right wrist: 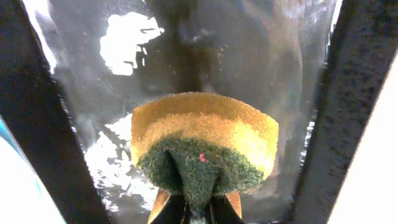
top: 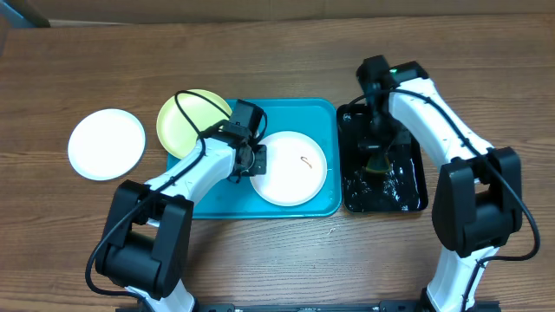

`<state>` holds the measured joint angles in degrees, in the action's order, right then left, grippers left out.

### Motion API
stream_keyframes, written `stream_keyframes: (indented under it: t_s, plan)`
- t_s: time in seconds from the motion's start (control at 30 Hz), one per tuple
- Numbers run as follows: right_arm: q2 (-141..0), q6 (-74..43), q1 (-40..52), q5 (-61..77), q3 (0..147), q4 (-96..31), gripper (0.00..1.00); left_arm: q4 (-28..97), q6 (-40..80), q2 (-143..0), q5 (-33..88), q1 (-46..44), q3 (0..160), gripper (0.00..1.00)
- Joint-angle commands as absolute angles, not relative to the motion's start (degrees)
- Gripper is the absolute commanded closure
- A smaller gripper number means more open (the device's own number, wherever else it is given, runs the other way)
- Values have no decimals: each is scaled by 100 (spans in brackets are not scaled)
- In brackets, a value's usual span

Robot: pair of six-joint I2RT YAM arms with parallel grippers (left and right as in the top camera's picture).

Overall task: Clean dirty plates on tray and stack at the side
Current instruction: 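Grasp the sponge with the right gripper and lift it from black tray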

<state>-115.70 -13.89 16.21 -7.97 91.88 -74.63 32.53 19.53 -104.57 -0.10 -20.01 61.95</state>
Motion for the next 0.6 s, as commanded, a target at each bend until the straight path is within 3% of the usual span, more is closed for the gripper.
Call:
stream_keyframes:
  t_s: [0.0,0.27,0.47,0.57]
  plan:
    - [-11443,-1411,1806,-1649,9303,-7443,96,3367,2290,-10567,-191,-1728,6093,96]
    - [-11443,-1330,1881,-1758,9303,-7371,96,3494,2410,-10565,220,-1422,6090,95]
    - [-11443,-1000,1848,-1343,9303,-7376,96,3531,2309,-10565,263,-1435,6090,83]
    - [-11443,-829,1741,-1039,9310,-7378,96,3533,2309,-10565,263,-1435,6090,96]
